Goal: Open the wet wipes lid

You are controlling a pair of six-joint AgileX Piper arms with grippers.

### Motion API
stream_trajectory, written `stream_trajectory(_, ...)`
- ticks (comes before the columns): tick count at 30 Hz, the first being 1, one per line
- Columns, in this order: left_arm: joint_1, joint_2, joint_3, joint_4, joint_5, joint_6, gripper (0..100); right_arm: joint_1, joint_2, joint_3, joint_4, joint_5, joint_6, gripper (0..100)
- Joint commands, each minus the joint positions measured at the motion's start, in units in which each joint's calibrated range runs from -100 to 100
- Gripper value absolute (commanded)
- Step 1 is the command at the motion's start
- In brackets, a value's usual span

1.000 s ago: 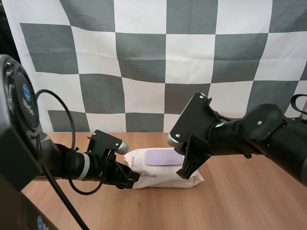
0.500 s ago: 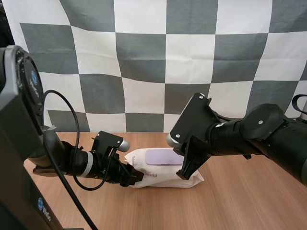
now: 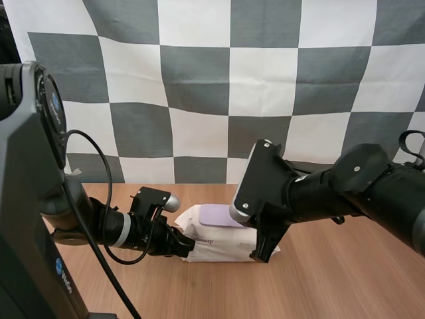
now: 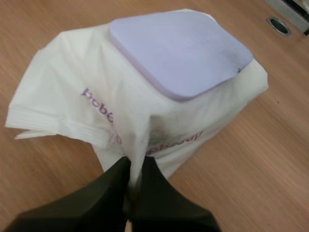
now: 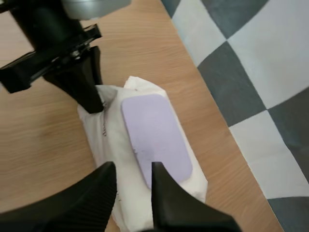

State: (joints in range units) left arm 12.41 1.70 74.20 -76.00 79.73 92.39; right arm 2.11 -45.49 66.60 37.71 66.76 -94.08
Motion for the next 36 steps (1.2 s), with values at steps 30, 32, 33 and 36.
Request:
stream_trajectory(30, -0.02, 0.01, -0.02, 4.10, 2.06, 0.99, 0, 6.29, 20.18, 0.08, 4.38, -23.15, -5.92, 51)
stream_trajectory(32, -0.02, 0.01, -0.02, 4.20, 2.06, 0.99, 0, 6.29, 20.76, 0.08, 2.28, -23.85, -5.92, 51)
stream_trajectory(33, -0.02, 0.01, -0.02, 4.20, 2.06, 0.99, 0, 6.29, 21.07, 0.08, 1.22, -23.99, -5.92, 51)
stream_trajectory(36, -0.02, 0.01, -0.02, 4.20, 2.06, 0.99, 0, 6.29, 22.13, 0.08, -0.47, -24.77, -5.92, 51)
